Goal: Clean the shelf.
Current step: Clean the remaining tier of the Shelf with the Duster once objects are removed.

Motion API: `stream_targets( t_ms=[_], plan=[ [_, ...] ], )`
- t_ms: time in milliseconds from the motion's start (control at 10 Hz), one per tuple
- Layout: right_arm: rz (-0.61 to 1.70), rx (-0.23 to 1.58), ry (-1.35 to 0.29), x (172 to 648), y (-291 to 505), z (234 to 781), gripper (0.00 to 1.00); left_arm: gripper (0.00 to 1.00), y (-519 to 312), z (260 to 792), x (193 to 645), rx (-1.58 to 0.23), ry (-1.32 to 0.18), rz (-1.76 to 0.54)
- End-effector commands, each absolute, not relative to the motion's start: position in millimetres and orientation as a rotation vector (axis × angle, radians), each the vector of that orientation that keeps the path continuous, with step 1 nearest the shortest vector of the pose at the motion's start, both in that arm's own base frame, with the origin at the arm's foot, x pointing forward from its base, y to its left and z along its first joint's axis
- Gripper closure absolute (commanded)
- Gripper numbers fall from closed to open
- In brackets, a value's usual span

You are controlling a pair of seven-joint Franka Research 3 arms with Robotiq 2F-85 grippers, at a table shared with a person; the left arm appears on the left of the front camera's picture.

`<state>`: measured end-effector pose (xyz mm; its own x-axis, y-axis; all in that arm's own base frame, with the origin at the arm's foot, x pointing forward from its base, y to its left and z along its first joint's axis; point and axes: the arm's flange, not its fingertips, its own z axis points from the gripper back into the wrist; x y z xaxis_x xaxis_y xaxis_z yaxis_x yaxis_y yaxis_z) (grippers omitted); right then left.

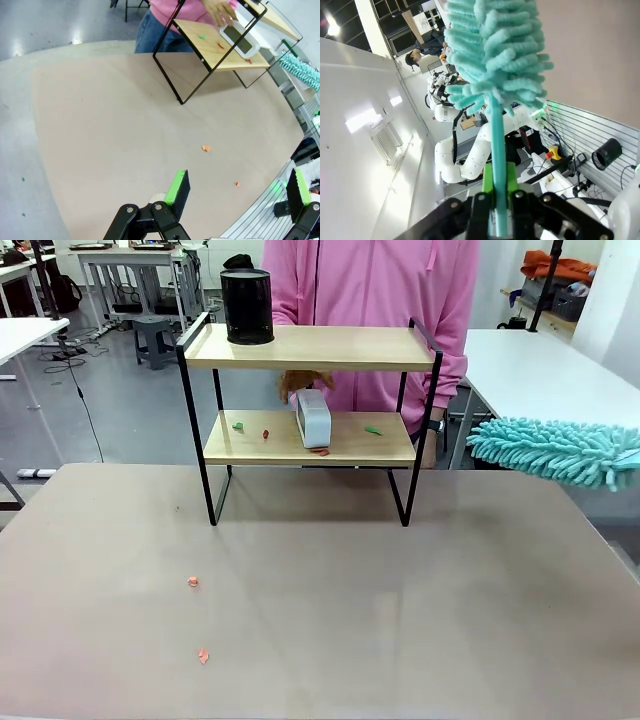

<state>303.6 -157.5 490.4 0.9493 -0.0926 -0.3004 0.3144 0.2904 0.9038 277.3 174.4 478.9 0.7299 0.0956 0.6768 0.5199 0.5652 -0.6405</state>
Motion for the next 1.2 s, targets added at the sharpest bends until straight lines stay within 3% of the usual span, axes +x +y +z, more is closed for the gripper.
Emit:
stream_targets(
  t_ms=[0,700,1100],
  plan=[
    [-0.254,1.252,0.190,300,-155,490,0.88,0.00,173,480,278,-0.965,-0.762,-0.292],
    [-0.274,1.249,0.204,304,-157,490,0.88,0.00,173,480,278,-0.965,-0.762,-0.292],
    [-0.012,1.090,0.044,225,-131,547,0.88,0.00,173,480,278,-0.965,-0.762,-0.292]
  ],
)
